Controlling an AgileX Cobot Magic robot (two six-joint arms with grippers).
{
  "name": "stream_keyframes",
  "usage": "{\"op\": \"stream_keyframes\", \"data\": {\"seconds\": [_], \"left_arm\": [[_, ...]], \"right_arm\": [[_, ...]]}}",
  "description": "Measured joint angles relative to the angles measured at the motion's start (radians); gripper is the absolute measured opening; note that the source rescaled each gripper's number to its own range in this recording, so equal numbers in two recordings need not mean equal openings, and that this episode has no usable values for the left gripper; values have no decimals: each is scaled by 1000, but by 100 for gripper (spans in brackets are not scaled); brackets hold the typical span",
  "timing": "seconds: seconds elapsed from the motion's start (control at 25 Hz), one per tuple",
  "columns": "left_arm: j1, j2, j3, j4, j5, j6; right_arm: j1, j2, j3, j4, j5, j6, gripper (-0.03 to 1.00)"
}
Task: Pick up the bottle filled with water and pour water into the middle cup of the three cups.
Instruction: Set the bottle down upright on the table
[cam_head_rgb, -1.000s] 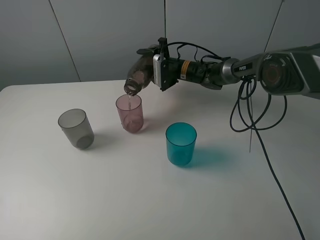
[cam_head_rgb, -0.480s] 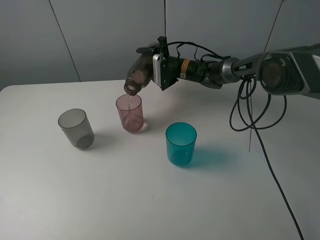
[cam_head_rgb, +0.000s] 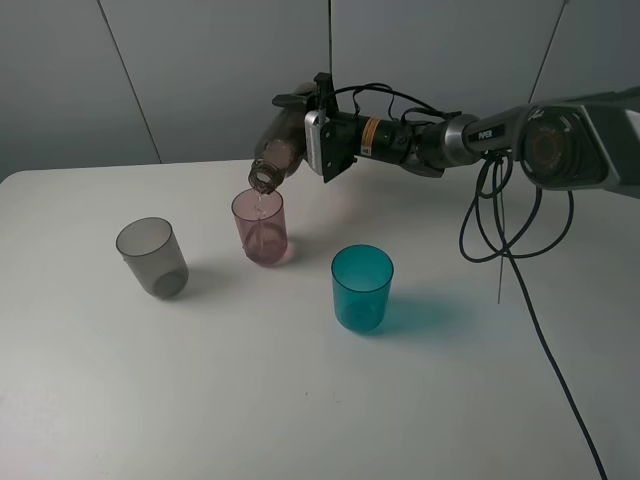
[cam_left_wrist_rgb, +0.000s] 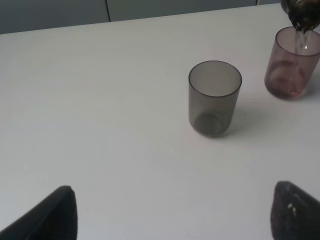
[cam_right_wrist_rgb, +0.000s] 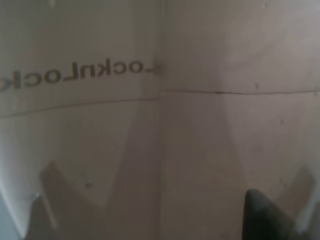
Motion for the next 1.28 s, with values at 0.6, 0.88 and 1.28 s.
{"op": "stream_keyframes", "data": {"seconds": [0.6, 0.88, 1.28], "left_arm": [[0, 0, 0, 0, 0, 7], [0, 0, 0, 0, 0, 5], [0, 0, 0, 0, 0, 3]], "right_arm": [[0, -20, 0, 0, 0, -17, 0], [0, -20, 0, 0, 0, -25, 0], [0, -20, 0, 0, 0, -46, 0]]}}
